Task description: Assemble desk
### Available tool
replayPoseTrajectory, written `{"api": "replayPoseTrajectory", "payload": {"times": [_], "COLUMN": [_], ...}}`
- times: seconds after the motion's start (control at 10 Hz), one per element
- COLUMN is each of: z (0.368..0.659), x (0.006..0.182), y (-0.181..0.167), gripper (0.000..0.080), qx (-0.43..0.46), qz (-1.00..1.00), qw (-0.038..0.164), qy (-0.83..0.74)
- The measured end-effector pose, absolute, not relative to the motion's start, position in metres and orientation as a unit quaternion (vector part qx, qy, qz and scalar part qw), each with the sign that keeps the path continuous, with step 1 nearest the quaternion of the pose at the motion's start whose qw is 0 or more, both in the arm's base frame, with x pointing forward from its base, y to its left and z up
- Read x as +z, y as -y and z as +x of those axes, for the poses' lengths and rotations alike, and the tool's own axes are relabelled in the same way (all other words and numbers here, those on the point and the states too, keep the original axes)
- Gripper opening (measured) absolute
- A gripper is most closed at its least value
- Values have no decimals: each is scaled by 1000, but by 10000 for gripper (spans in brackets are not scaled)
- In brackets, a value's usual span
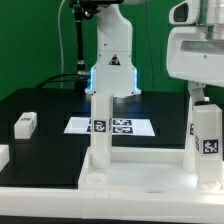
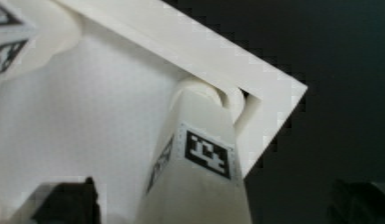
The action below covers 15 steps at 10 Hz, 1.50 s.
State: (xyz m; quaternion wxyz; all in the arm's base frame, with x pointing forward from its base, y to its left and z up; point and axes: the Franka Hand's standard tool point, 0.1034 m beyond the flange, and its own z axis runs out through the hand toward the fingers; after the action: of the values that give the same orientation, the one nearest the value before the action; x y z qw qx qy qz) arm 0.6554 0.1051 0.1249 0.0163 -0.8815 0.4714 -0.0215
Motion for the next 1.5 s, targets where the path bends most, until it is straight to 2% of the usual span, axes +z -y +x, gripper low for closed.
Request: {"api": "replayPoseTrajectory", "payload": {"times": [0.5,1.2,1.4,1.5], "z": [655,656,656,656], "x": [124,123,123,123], "y": [-98,-91,-90,-91], "gripper": [649,649,403,403], "qx": [-27,-26,-26,-26], "qz": [-967,-999,-999,-999], "qw": [2,-10,-12,-11], "qy": [-254,-41,-28,-29]}}
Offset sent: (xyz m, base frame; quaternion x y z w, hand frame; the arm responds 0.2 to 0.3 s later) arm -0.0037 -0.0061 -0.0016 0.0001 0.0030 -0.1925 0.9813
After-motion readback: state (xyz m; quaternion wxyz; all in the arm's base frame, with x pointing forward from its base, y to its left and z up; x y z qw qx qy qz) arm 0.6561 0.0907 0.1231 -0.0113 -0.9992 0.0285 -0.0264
